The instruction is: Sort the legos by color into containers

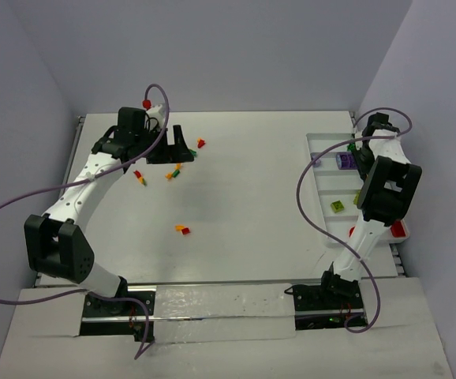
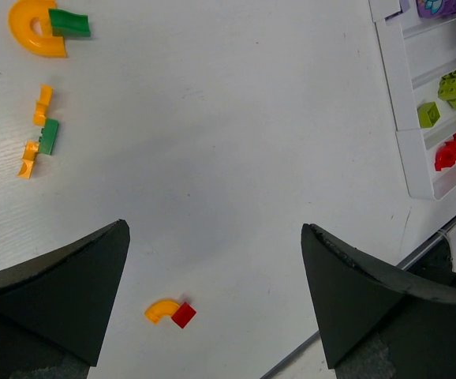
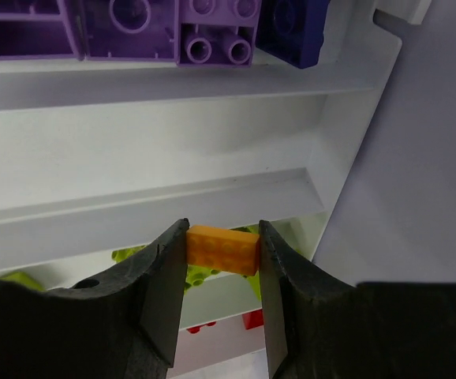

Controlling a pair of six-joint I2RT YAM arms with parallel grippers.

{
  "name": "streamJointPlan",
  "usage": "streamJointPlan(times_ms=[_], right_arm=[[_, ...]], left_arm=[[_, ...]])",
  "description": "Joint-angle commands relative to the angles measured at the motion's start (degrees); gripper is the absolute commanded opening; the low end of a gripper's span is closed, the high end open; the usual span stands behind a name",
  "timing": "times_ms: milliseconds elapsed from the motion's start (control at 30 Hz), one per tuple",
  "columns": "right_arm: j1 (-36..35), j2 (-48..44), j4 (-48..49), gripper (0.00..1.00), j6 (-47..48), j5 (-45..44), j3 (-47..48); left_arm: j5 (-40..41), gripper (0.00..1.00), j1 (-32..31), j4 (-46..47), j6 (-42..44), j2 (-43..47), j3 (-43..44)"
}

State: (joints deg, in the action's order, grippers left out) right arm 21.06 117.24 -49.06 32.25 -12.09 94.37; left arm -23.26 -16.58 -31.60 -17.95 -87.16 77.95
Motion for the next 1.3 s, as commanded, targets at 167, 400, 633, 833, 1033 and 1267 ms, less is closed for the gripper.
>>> streamJointPlan(times_ms=[167,400,633,833,1033,1267], right_arm=[[0.6,4.8,1.6,0.26,0.5,-4.0,7.5],[0.7,6.3,0.8,0.50,1.1,-5.7,9.9],[0.4,4.7,-0.3,0.69,0.8,-6.1,9.5],[-4.3,-4.6,-3.2,0.70,0.3,2.5,6.4],[-20.4,-17.1,-8.5,0.70,0.8,24.4,0.5],[-50.5,-18.7,-1.2,0.66,-2.5,39.7,-2.7]], left_arm=[[2.4,0.99,-0.5,-0.7,2.2,0.1,2.5],[0.6,0.99,-0.5,-5.4,11.2,-0.4,3.0],[1.6,0.99,-0.5,-9.4,20.9,0.9,-0.1],[-1.9,0.99,1.4,-7.4,23.1,6.0,-5.9],[-10.9,0.97,8.9,-9.0,22.8,6.5,-7.6],[-19.3,0.94,15.9,-11.5,22.8,3.9,-5.4]])
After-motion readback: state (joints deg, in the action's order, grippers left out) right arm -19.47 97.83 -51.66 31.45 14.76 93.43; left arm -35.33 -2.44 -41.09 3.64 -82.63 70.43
